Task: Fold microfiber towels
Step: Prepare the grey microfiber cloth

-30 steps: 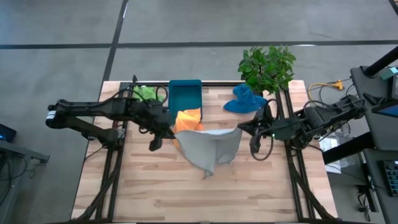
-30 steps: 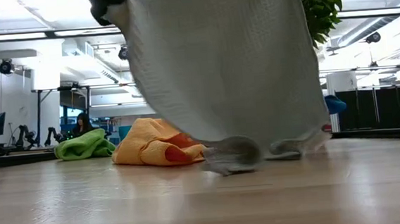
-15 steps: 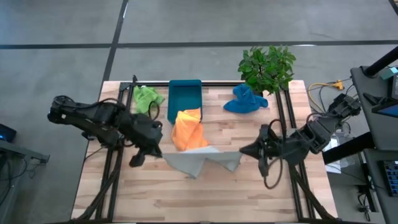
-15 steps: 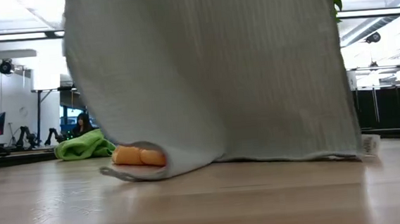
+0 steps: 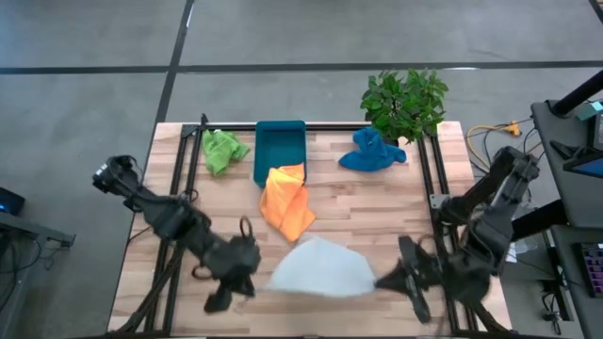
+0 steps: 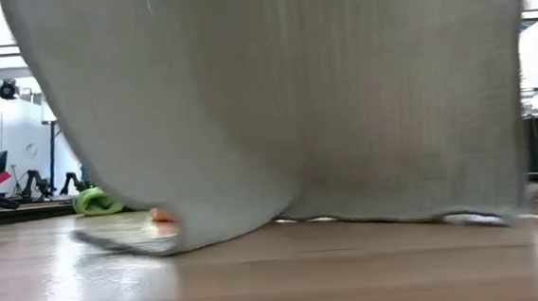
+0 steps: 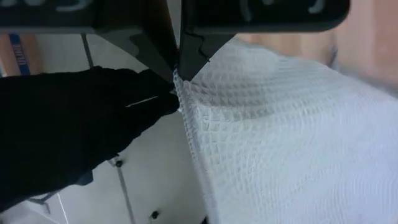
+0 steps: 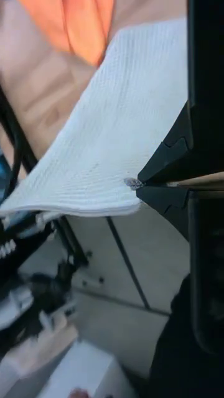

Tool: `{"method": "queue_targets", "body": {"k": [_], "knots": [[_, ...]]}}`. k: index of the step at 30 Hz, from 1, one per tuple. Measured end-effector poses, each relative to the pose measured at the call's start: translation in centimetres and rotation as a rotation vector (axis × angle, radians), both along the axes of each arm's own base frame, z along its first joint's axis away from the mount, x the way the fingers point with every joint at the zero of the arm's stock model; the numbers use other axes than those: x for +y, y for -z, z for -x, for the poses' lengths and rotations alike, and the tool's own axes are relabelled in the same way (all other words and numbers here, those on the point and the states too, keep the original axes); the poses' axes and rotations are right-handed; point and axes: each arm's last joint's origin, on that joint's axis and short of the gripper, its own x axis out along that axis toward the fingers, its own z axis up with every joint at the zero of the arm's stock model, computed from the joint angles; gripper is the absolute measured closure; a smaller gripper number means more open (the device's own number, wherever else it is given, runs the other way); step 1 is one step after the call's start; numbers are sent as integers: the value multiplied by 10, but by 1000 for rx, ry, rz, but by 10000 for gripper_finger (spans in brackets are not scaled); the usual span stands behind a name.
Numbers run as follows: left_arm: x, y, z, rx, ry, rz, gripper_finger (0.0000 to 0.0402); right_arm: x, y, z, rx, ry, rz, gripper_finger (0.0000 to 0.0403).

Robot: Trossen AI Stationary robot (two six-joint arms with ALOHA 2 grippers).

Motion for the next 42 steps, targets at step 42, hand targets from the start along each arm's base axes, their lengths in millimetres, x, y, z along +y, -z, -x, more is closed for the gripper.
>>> {"method": "queue_targets", "body": {"k": [42], "knots": [[-6, -95, -8, -321, 10, -13, 401, 31, -100, 54, -160, 31, -65, 394]]}}
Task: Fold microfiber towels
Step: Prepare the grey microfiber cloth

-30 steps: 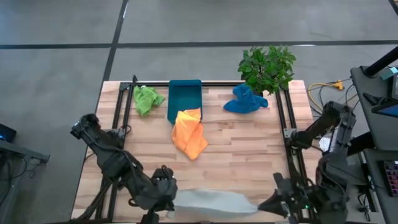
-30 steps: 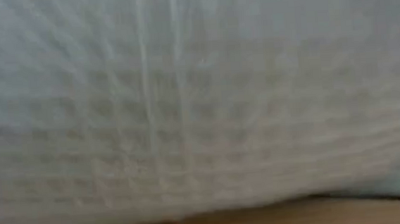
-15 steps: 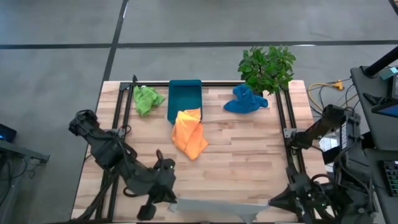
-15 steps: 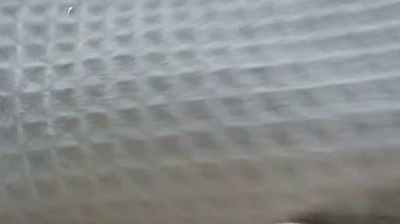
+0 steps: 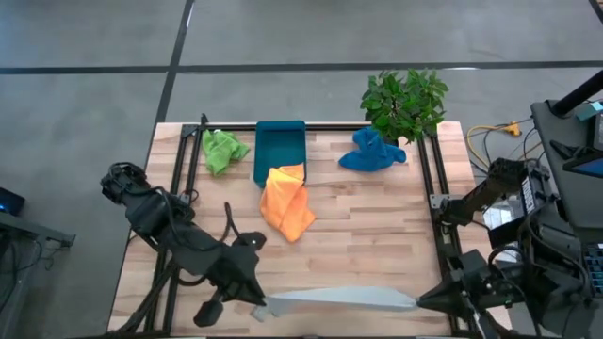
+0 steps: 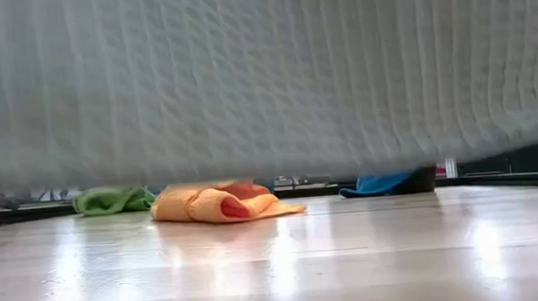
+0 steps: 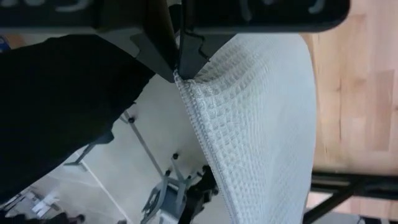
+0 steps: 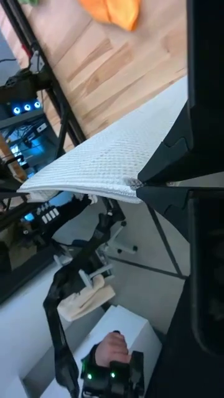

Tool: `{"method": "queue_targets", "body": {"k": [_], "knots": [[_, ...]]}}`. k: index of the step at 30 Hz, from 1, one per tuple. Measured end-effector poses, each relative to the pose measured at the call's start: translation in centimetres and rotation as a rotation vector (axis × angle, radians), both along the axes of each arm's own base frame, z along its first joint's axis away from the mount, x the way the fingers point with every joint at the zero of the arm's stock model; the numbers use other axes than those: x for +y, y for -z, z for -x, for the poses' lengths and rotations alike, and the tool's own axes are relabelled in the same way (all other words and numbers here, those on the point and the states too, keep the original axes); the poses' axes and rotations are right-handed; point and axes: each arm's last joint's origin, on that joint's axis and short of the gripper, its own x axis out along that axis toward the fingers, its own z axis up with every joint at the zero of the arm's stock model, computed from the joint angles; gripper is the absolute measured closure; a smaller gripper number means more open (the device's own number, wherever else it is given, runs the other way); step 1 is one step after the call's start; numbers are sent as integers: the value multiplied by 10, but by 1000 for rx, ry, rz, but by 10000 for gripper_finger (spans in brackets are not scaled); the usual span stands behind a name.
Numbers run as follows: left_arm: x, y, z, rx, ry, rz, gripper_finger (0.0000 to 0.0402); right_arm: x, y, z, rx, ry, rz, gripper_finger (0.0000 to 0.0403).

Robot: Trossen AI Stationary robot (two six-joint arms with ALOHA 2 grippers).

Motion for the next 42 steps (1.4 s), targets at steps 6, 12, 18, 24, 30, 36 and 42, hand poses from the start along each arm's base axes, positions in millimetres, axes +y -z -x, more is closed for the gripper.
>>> {"method": "queue_targets", "body": {"k": [6, 12, 18, 24, 30, 36, 42], "knots": [[2, -6, 3, -17, 4, 15, 401, -3, -9, 1, -17, -5, -11, 394], [-2, -1, -1, 8, 12, 20, 401, -1, -6, 2, 21, -45, -55, 394], [-8, 5, -8, 60, 29, 54, 401, 9, 3, -1, 68, -71, -83, 394], [-13, 13, -15, 87, 33, 37, 401, 18, 15, -5, 118, -57, -57, 394], [-9, 27, -18, 162, 9, -27, 401, 16, 33, -4, 222, 14, -12, 394], [3, 43, -19, 266, -91, -158, 401, 10, 47, -2, 315, 86, 50, 394], [9, 64, -29, 297, -115, -263, 402, 2, 56, -4, 376, 147, 103, 394]]}}
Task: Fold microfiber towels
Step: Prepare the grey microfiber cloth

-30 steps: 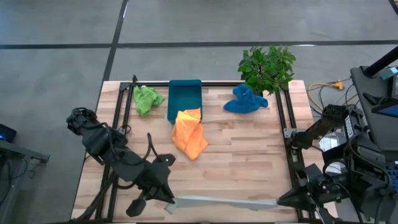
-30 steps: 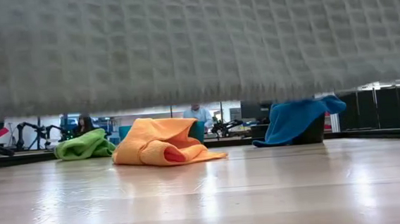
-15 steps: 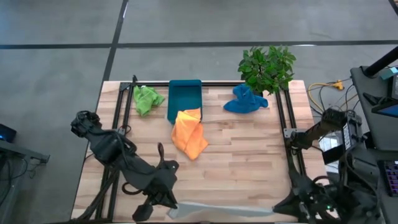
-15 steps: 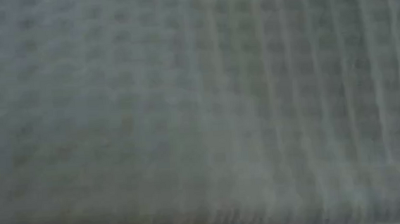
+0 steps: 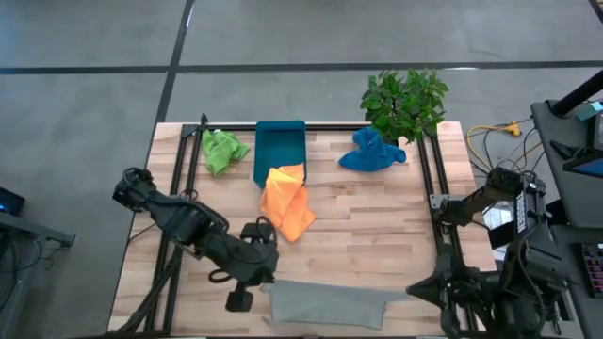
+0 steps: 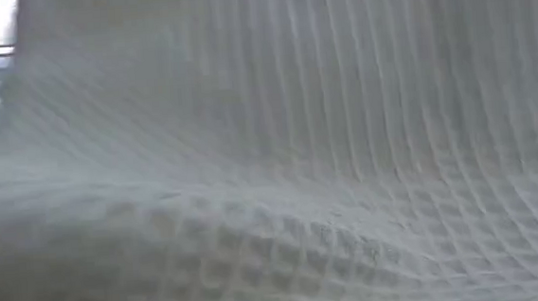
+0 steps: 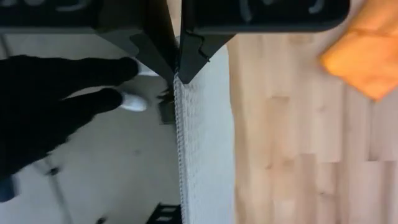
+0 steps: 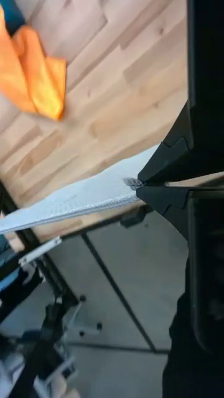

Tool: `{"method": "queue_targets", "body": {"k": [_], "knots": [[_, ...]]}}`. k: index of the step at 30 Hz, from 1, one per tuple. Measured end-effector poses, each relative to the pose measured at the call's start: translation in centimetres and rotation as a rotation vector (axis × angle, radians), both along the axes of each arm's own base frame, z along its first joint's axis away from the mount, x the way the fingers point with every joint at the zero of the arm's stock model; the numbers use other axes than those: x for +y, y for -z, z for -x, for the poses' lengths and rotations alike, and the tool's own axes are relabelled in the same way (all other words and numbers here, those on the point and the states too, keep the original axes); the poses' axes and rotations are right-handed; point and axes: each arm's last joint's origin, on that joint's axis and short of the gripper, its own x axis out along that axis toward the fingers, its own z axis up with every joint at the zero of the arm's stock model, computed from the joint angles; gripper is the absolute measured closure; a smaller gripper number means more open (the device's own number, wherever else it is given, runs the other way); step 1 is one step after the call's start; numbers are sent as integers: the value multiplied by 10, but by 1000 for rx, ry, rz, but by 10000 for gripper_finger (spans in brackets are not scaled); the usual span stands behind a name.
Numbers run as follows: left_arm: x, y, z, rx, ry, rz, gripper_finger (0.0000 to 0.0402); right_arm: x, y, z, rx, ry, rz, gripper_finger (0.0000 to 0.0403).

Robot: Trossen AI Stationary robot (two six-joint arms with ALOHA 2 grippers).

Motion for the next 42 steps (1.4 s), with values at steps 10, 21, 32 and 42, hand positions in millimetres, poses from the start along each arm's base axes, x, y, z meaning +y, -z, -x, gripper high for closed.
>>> {"method": "queue_targets", "body": {"k": [10, 21, 32, 42], "knots": [[16, 45, -16, 83, -52, -210, 401, -5, 23, -22, 168, 51, 136, 394], [33, 101, -31, 188, -91, -315, 401, -18, 73, -53, 356, 155, 281, 394], [54, 119, -42, 161, -131, -441, 402, -61, 127, -68, 374, 204, 226, 394], [85, 147, -58, 119, -193, -461, 402, -132, 164, -62, 443, 442, 198, 394]]}}
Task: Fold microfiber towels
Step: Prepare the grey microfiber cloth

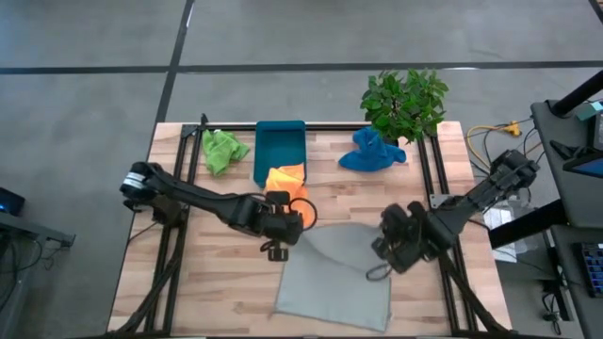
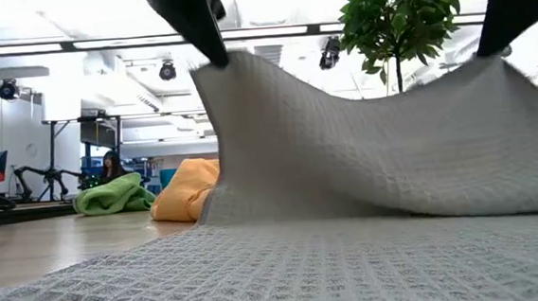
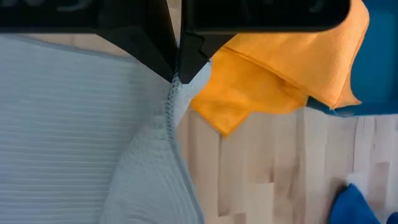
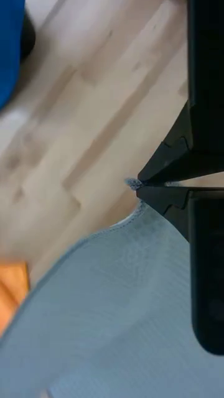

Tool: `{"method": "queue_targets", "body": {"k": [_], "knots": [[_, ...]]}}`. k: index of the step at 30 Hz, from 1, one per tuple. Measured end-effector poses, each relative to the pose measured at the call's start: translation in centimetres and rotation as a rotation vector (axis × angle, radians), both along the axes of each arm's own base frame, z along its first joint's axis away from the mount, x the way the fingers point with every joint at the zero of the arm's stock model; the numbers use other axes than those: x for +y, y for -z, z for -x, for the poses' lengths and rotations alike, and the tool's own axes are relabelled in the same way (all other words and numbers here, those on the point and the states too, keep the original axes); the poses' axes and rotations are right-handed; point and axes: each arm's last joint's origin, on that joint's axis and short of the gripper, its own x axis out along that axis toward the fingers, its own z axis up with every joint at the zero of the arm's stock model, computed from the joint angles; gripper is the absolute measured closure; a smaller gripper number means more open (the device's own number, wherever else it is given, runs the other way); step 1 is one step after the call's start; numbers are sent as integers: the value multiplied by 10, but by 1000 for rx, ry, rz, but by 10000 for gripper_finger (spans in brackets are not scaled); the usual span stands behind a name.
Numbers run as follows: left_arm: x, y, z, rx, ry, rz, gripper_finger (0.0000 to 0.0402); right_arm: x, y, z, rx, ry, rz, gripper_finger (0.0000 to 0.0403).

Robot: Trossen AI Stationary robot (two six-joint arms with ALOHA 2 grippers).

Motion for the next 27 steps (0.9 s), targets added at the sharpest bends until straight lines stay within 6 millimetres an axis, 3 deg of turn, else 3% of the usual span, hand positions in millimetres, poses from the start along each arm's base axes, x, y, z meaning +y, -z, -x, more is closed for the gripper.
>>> {"method": "queue_targets", "body": {"k": [6, 12, 27], "knots": [[22, 28, -4, 3, -51, -7, 402, -31, 13, 4, 23, 135, 5, 394], [45, 49, -5, 6, -121, -14, 402, -49, 24, 1, 60, 237, -4, 394], [93, 54, -14, -92, -216, -31, 402, -69, 49, -15, 184, 462, 34, 394]]}}
